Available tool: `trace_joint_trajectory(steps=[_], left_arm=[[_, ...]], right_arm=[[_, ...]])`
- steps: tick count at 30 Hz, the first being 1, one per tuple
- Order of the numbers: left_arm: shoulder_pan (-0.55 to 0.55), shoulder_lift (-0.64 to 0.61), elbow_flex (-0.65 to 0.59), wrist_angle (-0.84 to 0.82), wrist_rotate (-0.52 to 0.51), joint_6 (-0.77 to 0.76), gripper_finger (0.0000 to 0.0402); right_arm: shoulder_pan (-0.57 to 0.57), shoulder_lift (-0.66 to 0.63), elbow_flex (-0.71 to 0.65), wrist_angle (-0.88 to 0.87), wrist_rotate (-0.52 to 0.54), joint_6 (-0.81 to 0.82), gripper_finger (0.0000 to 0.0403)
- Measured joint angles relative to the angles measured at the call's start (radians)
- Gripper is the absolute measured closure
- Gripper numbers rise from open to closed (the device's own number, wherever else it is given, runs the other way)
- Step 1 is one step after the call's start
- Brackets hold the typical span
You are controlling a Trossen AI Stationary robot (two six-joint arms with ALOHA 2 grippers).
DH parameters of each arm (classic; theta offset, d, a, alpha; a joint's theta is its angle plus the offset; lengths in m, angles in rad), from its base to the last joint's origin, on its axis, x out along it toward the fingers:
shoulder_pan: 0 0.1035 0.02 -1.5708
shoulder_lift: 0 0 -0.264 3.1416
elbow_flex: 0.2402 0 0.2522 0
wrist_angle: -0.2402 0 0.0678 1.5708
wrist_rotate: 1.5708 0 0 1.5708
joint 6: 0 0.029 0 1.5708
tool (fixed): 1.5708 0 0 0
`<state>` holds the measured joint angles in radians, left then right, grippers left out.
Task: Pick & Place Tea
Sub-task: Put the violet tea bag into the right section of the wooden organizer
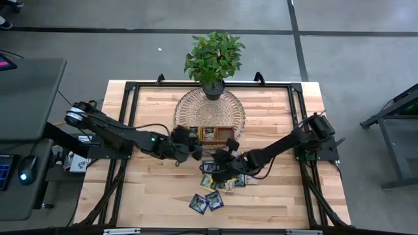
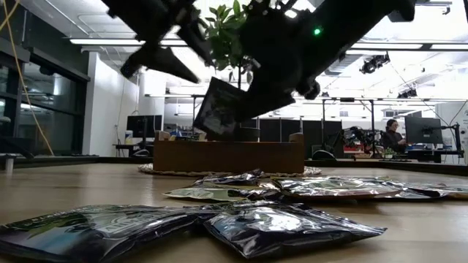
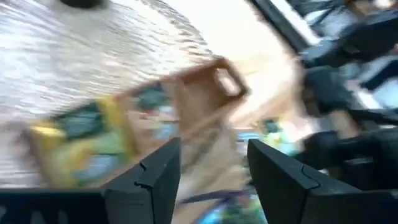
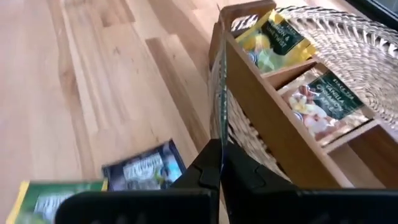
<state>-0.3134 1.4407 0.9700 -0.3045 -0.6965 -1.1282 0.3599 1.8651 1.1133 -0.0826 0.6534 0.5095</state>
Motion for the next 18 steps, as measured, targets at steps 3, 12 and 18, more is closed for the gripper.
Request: trace_joint_trajectory(steps=[3, 12, 18], left_arm=[[0.000, -0.060, 0.001, -0.101, -0.031, 0.029, 0.0218], [-0.001, -0.200, -0.004, -0.249, 0.010, 0.250, 0.0218], [-0.001, -0.292, -0.127, -0.191, 0.144, 0.353, 0.0218]], right_arm=[[0.000, -0.051, 0.000, -0.094, -0.038, -0.017, 0.0403], [-0.031, -0.200, 0.000, -0.335, -0.199, -0.069, 0.0403], [-0.076, -0.308, 0.000, -0.473, -0.309, -0.138, 0.0403]])
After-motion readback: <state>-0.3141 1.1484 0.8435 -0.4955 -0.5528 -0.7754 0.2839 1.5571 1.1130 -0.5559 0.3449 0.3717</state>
